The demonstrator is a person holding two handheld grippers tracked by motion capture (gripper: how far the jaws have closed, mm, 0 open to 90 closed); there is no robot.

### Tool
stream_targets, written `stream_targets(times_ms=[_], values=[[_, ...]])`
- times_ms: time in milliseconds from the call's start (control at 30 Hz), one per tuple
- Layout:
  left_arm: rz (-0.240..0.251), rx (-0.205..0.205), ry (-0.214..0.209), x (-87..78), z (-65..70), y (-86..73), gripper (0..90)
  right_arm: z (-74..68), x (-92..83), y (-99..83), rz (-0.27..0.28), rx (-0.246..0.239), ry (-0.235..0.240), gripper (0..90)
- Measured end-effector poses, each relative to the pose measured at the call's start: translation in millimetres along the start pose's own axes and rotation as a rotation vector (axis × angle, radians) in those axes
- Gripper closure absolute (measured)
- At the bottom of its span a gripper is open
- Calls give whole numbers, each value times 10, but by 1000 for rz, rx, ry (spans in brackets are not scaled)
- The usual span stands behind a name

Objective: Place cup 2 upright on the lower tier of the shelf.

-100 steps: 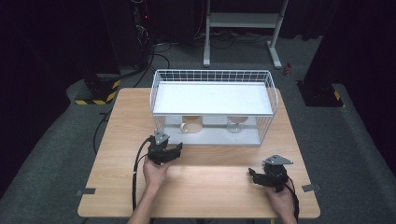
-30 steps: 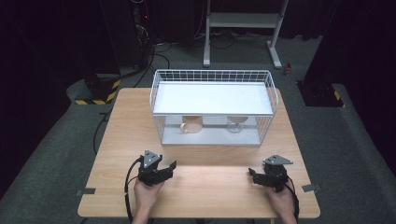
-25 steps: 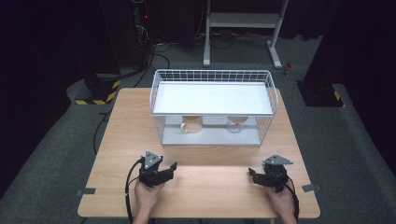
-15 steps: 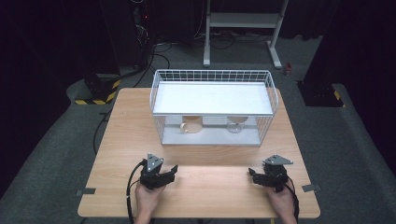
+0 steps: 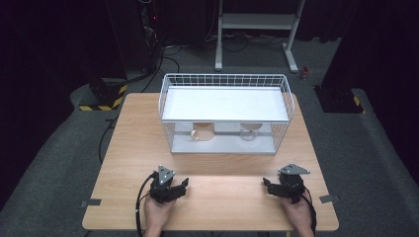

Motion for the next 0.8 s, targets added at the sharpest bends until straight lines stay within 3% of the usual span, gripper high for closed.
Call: stream_targets(times_ms=[633,800], values=[[-44,49,42,80,61,-79,301,0,0,-1,0,0,0,229],[-53,44,43,102,67,-65,271,0,0,-1,0,0,0,229]])
Point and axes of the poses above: each handheld gripper's, and its own axes: x roughly forward along the jaws, y roughly out of its top, z roughly to its right, the point moved 3 cm from there along x, roughly forward along the jaws, and after that the axes turned 15 degrees about y, right-handed, at the moved point
